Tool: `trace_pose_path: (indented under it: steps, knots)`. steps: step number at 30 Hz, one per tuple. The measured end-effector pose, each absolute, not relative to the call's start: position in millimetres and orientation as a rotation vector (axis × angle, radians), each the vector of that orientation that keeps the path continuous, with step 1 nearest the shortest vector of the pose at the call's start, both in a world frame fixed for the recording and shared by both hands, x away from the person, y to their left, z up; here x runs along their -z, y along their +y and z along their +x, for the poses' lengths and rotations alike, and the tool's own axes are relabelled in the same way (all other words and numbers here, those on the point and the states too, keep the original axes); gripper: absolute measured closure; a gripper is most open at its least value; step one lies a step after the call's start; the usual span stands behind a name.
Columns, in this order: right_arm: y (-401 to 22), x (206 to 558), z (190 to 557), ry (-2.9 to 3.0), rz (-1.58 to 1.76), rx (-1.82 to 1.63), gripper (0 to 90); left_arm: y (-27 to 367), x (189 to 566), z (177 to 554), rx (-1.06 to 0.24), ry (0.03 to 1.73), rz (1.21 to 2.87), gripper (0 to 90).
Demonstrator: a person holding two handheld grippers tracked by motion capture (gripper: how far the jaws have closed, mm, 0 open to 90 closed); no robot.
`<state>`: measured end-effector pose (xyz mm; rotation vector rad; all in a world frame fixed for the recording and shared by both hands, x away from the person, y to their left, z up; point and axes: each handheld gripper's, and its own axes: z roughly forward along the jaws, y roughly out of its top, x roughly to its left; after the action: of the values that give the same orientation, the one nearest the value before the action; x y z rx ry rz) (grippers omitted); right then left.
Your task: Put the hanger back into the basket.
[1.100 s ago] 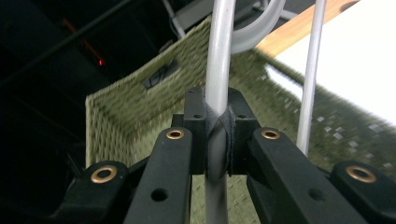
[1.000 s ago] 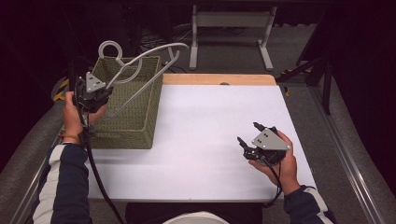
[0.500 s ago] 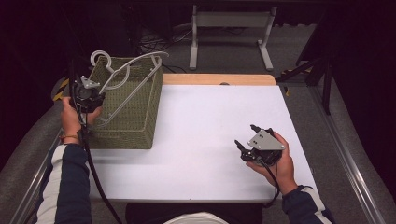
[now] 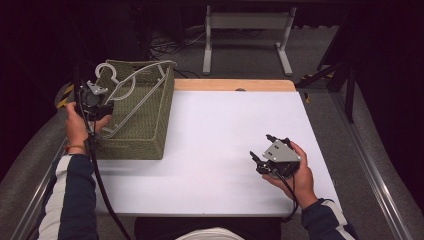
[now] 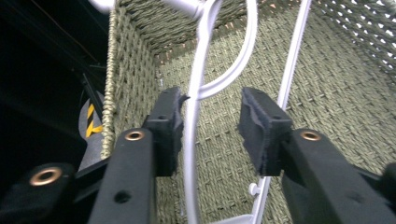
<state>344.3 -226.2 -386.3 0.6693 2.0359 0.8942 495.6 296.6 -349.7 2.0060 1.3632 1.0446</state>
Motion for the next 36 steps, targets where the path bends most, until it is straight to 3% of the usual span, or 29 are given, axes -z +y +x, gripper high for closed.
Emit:
trace_pose_path:
  steps: [4,15,36]
  knots:
    - [-226.5,386.6,344.8,2.04,0.671,-0.893,28.9,300.5,347.8,492.8,-1.076,1.368,1.926,54.0]
    - [-226.5,386.8,345.0,2.037,0.67,-0.888,28.8,296.0,346.1,484.5,-1.042,1.284,1.913,40.7]
    - [-231.2,388.9,346.7,2.025,0.693,-0.949,28.8,258.4,335.6,444.0,-0.937,0.952,1.82,18.2]
